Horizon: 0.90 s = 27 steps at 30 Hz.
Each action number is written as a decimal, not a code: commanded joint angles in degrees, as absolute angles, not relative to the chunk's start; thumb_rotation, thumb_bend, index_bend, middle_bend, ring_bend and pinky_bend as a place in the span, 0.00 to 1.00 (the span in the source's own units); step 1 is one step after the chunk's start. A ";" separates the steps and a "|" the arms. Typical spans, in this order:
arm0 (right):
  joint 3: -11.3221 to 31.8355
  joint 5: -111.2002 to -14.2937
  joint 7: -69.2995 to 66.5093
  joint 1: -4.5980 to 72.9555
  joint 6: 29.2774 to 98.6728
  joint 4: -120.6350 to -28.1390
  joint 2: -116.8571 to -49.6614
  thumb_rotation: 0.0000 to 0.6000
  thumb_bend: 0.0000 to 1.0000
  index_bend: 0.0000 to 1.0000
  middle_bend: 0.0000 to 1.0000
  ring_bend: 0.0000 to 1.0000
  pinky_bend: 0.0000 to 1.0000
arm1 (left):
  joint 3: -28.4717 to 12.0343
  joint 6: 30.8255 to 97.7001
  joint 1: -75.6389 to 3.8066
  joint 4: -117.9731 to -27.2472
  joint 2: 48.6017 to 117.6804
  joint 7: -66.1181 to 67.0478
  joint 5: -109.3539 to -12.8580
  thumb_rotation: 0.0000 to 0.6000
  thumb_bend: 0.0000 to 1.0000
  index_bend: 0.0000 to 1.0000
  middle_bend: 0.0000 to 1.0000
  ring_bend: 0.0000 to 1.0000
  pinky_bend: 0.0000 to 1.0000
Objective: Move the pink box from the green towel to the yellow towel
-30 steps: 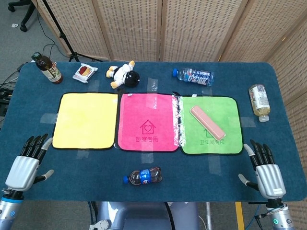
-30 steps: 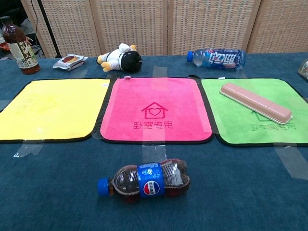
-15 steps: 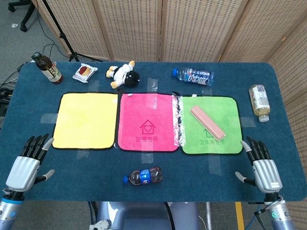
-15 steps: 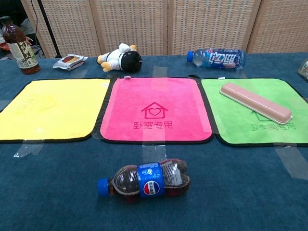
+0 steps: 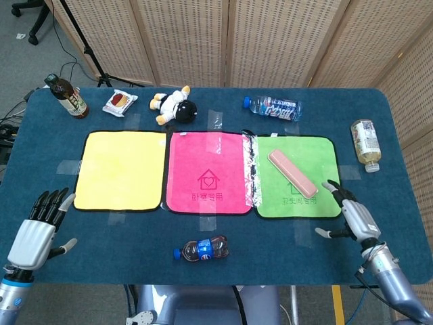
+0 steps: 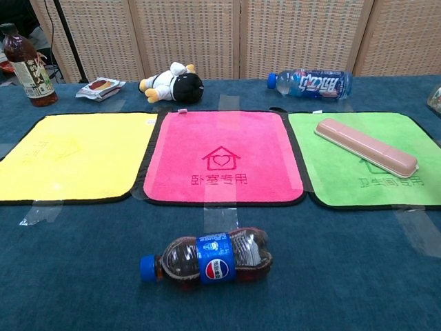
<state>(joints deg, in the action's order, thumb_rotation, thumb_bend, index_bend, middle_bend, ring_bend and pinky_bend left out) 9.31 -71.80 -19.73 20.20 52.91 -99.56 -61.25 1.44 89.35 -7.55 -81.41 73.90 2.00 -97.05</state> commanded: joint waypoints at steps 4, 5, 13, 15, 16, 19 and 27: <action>14.86 -57.67 -28.18 29.25 36.90 -99.73 -56.81 1.00 0.16 0.00 0.00 0.00 0.00 | 1.50 88.15 -8.08 -81.13 73.98 1.41 -96.69 1.00 0.02 0.00 0.00 0.00 0.00; 15.13 -56.25 -28.40 30.11 35.47 -99.13 -56.73 1.00 0.16 0.00 0.00 0.00 0.00 | 1.50 87.82 -8.20 -81.04 74.04 1.29 -96.55 1.00 0.02 0.00 0.00 0.00 0.00; 14.10 -44.22 -24.51 37.89 28.40 -92.99 -57.92 1.00 0.16 0.00 0.00 0.00 0.00 | 1.28 85.71 -9.15 -80.19 74.57 0.37 -95.44 1.00 0.02 0.00 0.00 0.00 0.00; 13.20 -41.16 -22.97 40.01 27.58 -91.47 -58.78 1.00 0.16 0.00 0.00 0.00 0.00 | 1.32 85.25 -9.40 -80.09 74.66 -0.08 -95.34 1.00 0.02 0.00 0.00 0.00 0.00; 12.69 -39.40 -22.39 41.11 26.95 -90.73 -59.22 1.00 0.16 0.00 0.00 0.00 0.00 | 1.31 85.07 -9.51 -80.01 74.67 -0.37 -95.28 1.00 0.02 0.00 0.00 0.00 0.00; 11.16 -35.29 -20.91 43.46 26.35 -89.43 -60.11 1.00 0.16 0.00 0.00 0.00 0.00 | 1.30 84.80 -9.73 -79.83 74.64 -1.00 -95.16 1.00 0.02 0.00 0.00 0.00 0.00; 8.70 -29.97 -18.13 46.79 26.72 -88.30 -61.79 1.00 0.16 0.00 0.00 0.00 0.00 | 1.24 84.25 -10.04 -79.39 74.60 -2.06 -94.61 1.00 0.02 0.00 0.00 0.00 0.00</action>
